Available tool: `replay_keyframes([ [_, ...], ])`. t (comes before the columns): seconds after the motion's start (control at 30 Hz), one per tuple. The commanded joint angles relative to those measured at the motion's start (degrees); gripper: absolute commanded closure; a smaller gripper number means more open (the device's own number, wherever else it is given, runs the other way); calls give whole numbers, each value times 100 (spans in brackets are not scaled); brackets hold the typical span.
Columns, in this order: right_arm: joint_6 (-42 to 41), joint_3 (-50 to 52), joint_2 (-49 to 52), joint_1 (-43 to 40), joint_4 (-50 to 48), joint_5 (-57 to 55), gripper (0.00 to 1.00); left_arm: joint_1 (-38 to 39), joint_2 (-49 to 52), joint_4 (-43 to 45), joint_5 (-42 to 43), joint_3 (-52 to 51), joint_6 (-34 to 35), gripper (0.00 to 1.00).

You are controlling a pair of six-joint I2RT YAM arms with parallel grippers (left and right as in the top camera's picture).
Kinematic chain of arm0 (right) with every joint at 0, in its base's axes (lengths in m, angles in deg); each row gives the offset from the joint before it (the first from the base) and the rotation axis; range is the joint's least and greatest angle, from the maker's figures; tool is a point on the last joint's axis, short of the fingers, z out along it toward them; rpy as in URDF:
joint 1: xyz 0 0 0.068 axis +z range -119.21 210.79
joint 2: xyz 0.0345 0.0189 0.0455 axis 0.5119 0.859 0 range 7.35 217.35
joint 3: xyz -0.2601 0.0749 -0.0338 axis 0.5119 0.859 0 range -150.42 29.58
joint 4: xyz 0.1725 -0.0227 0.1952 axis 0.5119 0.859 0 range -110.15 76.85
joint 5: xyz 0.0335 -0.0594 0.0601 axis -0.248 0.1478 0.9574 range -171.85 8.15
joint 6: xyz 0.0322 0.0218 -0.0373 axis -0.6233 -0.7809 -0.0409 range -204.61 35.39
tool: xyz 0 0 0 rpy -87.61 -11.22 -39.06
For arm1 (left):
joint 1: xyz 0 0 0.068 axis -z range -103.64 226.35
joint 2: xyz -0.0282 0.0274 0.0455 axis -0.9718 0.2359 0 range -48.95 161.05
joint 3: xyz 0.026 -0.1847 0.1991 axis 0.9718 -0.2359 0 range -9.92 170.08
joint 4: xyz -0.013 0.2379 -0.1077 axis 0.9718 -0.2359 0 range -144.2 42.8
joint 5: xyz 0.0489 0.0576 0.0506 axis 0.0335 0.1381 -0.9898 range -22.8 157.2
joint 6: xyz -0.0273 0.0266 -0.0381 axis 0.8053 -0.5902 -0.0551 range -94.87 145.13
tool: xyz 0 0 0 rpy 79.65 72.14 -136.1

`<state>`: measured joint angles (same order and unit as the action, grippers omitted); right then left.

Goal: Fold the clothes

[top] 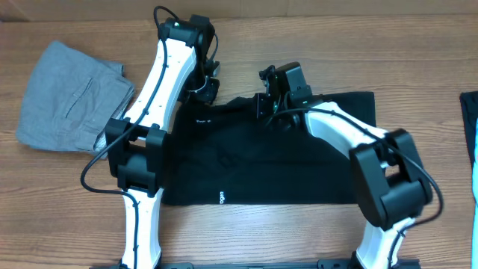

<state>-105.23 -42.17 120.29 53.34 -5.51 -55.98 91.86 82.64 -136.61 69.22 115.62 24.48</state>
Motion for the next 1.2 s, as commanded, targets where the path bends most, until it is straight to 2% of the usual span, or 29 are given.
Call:
replay_keyframes([
  [0.0, 518, -142, -511, -17, 369, -275, 90, -15, -177, -81, -562, 111, -107, 96],
  [0.27, 590, -140, -658, -17, 1427, -289, 89, -15, -177, -210, -605, 111, -109, 96],
  [0.4, 614, -140, -658, -17, 1663, -286, 81, -15, -177, -208, -577, 111, -109, 96],
  [0.6, 785, -142, -706, -149, 1915, -289, 78, -15, -177, -321, -518, 111, -114, 94],
  [0.63, 782, -142, -739, -234, 1950, -284, 77, -15, -177, -380, -522, 111, -116, 91],
  [0.7, 785, -162, -824, -417, 2070, -286, 77, -15, -177, -535, -529, 111, -203, 75],
  [0.8, 782, -251, -984, -813, 2385, -286, 76, -15, -177, -680, -535, 111, -199, 75],
  [0.83, 782, -295, -1075, -1032, 2535, -286, 76, -13, -177, -669, -446, 111, -199, 80],
  [0.93, 782, -334, -1257, -1458, 2688, -286, 76, 42, -177, -511, 31, 111, -227, 81],
  [1.0, 780, -334, -1421, -1794, 2747, -278, 75, 129, -175, -293, 498, 111, -455, 79],
  [1.17, 756, -334, -1692, -2490, 2979, 37, 73, 442, -164, 702, 496, -107, -702, 68],
])
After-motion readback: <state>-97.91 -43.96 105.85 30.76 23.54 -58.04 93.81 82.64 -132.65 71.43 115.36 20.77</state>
